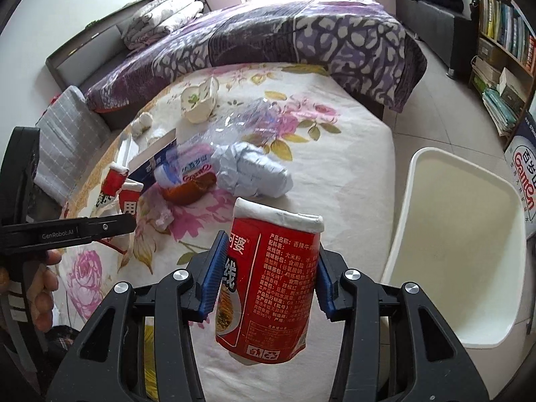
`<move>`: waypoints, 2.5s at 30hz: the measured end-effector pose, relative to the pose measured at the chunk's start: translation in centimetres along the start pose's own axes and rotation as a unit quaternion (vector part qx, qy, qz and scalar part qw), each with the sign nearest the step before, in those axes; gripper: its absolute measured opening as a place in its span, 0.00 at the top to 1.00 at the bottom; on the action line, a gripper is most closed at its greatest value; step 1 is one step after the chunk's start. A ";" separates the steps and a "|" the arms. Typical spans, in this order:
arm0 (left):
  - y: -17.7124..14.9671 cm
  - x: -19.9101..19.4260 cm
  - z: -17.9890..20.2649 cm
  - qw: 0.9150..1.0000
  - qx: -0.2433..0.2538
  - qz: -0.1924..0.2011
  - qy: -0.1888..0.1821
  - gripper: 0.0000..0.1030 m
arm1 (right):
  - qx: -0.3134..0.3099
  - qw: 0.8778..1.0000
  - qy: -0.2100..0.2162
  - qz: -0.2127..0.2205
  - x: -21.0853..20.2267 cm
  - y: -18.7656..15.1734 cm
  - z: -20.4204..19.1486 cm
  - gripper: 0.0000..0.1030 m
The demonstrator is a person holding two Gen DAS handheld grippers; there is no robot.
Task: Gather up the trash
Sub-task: 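Grasp the red noodle cup with the left tool while the right tool grasps a red cup, then carry both cups over the white bin and open both tools to drop them, then move both open tools from the bin back over the bed, then grasp the crumpled blue plastic bag with the right tool while the left grasps a white paper tray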
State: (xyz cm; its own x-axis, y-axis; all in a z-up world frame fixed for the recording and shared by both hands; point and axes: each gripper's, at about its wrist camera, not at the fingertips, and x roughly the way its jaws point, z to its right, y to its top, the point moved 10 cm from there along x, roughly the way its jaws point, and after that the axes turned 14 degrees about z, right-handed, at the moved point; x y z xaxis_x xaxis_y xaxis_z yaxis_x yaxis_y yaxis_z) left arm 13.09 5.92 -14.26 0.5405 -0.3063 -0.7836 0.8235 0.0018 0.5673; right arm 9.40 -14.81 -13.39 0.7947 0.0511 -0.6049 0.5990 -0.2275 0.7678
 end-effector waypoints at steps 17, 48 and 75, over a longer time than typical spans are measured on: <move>3.5 -1.2 12.2 0.985 0.082 0.150 0.009 0.41 | 0.046 0.979 -0.162 0.118 -5.0 5.7 12.4 0.56; -2.3 4.4 34.5 0.967 0.189 0.095 -0.143 0.21 | 0.211 0.893 -0.336 0.214 -16.6 7.3 27.6 0.07; 8.9 7.5 11.0 0.974 0.195 0.059 0.100 0.15 | -0.053 0.992 -0.097 0.065 3.2 11.6 7.7 0.07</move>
State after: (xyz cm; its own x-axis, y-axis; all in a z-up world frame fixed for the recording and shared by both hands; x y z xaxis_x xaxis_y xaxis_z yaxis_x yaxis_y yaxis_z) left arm 22.55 -6.85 -12.34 0.6829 -0.1347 -0.7180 0.6462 -0.3472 0.6797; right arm 18.18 -24.75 -8.05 0.8378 -0.1620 -0.5214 0.5086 -0.1154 0.8532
